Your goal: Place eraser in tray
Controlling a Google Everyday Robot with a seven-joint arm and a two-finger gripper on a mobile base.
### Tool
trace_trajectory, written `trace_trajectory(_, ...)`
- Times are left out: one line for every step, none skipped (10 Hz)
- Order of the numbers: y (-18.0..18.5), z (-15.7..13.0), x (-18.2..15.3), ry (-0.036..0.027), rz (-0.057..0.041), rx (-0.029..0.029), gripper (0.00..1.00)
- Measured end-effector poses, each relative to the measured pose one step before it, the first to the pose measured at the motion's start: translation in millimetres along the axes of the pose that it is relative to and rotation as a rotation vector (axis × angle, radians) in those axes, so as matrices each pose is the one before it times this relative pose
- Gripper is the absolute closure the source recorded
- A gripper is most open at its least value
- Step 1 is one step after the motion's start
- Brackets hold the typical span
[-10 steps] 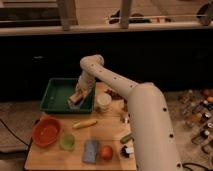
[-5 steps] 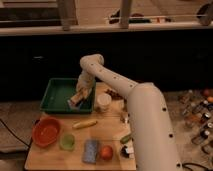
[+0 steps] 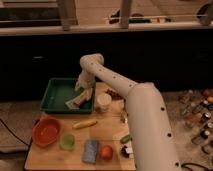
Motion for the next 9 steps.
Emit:
trace_trajectory(-0.59, 0.0, 0.19, -0.00166, -0.0012, -0.00012, 0.2)
trace_trajectory(-0.61, 0.15, 0.02, -0.0013, -0.00069, 0.00072, 0.2)
trace_trajectory(-0.69, -0.04, -0.31, -0.0007, -0.0017, 0.00017, 0.2)
trace_trajectory(-1.02, 0.24, -0.88, -0.00065, -0.00341, 0.00069, 0.2)
trace_trajectory(-0.85, -0.23, -0.59, -0.00039, -0.0024, 0.0018, 0.2)
trace_trajectory(-1.2, -0.93, -0.53, 0.00029, -0.00223, 0.00358, 0.2)
trace_trajectory(0.33, -0.48, 0.26, 0.00188, -0.00174, 0.00239, 0.2)
trace_trajectory(-0.5, -1.09, 0.05, 0.00268, -0.00249, 0.00525, 0.2)
trace_trajectory(-0.41, -1.05, -0.06, 0.00356, -0.00361, 0.00424, 0.2)
